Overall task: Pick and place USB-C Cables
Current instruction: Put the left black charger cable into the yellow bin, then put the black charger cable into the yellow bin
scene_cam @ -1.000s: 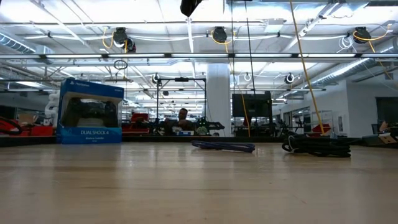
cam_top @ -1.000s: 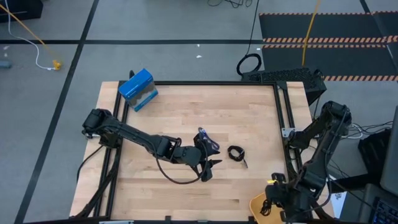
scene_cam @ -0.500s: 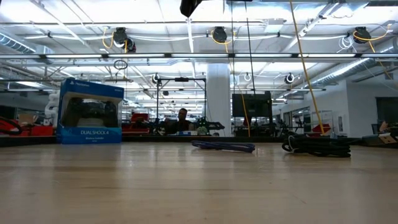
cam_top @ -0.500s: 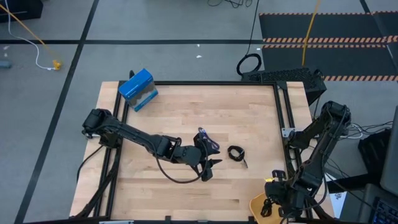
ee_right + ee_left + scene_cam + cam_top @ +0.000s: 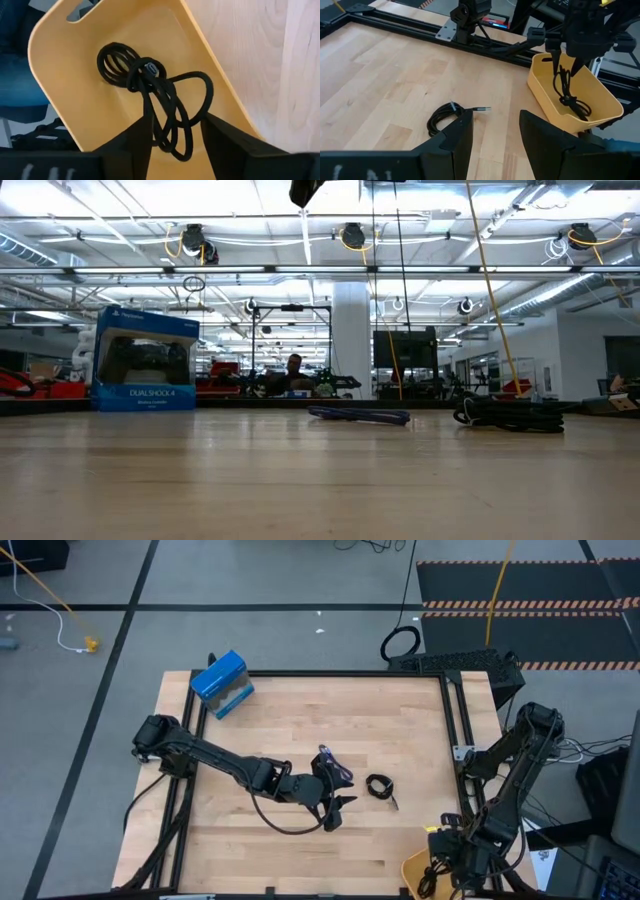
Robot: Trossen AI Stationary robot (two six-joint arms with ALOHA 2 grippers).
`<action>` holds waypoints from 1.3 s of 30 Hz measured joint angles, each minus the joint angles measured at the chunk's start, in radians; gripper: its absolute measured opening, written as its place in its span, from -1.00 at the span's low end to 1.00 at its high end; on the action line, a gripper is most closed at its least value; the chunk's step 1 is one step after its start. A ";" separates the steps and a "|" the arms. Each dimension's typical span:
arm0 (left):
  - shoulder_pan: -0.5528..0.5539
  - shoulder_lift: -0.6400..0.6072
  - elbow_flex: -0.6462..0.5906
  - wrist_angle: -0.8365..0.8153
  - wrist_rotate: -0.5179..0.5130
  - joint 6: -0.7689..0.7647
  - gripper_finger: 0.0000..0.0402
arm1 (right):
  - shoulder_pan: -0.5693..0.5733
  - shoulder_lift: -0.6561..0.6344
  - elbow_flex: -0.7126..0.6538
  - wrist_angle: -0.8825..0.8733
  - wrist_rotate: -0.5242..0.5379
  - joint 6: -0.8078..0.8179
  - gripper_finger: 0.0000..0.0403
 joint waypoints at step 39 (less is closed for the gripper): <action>0.001 0.000 0.000 0.000 0.000 -0.006 -0.20 | -0.010 -0.004 0.001 -0.073 -0.119 0.011 -0.60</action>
